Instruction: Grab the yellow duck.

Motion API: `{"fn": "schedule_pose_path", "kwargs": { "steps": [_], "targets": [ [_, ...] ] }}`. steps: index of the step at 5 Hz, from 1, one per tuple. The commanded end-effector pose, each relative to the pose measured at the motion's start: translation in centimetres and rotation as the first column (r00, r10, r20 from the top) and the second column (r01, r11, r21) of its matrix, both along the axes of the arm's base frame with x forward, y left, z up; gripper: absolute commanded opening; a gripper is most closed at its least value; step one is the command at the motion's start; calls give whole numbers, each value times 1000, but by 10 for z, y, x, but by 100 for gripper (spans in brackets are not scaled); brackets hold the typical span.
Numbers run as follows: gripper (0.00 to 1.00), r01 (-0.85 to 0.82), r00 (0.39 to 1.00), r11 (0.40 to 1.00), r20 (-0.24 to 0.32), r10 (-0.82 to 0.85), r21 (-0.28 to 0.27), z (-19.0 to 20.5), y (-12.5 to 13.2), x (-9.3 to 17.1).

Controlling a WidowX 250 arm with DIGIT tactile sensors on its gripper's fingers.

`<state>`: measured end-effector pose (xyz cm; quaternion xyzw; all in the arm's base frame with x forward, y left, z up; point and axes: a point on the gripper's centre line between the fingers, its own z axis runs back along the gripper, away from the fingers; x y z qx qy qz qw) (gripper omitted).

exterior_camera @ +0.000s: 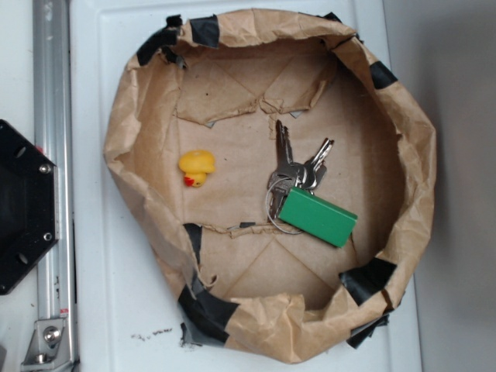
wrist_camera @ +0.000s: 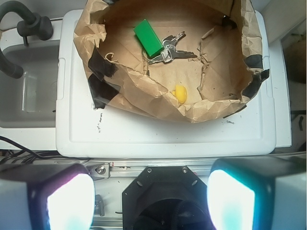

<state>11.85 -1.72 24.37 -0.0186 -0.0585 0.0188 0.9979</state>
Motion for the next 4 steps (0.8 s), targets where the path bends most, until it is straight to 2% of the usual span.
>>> {"fn": "schedule_pose_path", "kwargs": {
  "steps": [1,2,3,4],
  "targets": [
    [100,0,1000,1000,0,0,0,0,0,0],
    [100,51,998,997,-36,-49,57,-13,16,37],
    [100,130,989,989,-73,-125,75,-45,29,79],
    [100,192,976,978,-121,-181,85,-87,38,106]
  ]
}}
